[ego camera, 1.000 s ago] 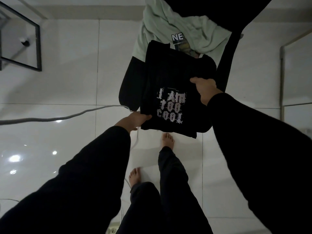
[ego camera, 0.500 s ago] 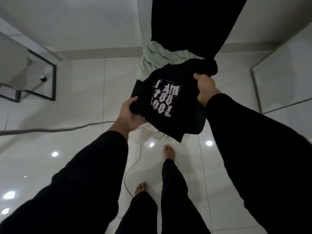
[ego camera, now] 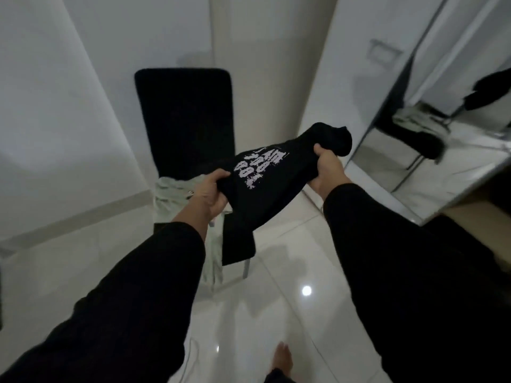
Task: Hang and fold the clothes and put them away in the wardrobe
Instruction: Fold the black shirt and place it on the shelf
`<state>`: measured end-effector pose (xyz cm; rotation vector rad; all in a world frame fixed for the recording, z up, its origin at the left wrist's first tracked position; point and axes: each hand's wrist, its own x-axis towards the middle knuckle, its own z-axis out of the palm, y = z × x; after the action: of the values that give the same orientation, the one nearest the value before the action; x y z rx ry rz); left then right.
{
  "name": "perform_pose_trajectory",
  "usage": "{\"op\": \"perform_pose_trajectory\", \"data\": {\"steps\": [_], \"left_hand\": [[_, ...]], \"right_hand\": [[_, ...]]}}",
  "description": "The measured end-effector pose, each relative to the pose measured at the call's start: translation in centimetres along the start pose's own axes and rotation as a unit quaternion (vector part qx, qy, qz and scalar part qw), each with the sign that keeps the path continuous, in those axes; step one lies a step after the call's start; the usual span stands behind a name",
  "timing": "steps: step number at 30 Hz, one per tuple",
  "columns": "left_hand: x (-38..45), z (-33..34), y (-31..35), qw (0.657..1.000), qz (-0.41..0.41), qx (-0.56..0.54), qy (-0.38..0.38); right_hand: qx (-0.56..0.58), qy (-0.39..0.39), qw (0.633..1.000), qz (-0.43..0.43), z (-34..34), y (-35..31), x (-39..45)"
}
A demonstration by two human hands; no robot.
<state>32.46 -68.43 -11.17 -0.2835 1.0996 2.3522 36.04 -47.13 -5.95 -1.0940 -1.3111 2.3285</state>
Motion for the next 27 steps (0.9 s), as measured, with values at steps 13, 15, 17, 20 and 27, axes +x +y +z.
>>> {"op": "perform_pose_trajectory", "data": {"steps": [13,15,17,20,27], "left_hand": [[1.2,22.4,-14.4,0.962,-0.154,0.186,-0.129],[1.4,24.5,-16.5,0.951,-0.179,0.204,-0.151],[1.7,27.2,-19.2,0.939,-0.207,0.215,-0.172],[2.3,30.8,-22.8,0.924,-0.239,0.225,-0.195],[6.8,37.4,-29.9,0.874,-0.264,0.319,-0.255]], "right_hand": [[0.105,0.193,0.972,-0.084,-24.8,-11.3,-0.4],[0.114,0.210,0.968,-0.080,-29.5,-11.4,2.8],[0.116,0.226,0.964,-0.077,-35.4,-11.8,6.5],[0.136,0.266,0.952,-0.066,-40.2,-12.5,6.3],[0.202,0.342,0.916,-0.063,-43.6,-14.5,3.2]]}}
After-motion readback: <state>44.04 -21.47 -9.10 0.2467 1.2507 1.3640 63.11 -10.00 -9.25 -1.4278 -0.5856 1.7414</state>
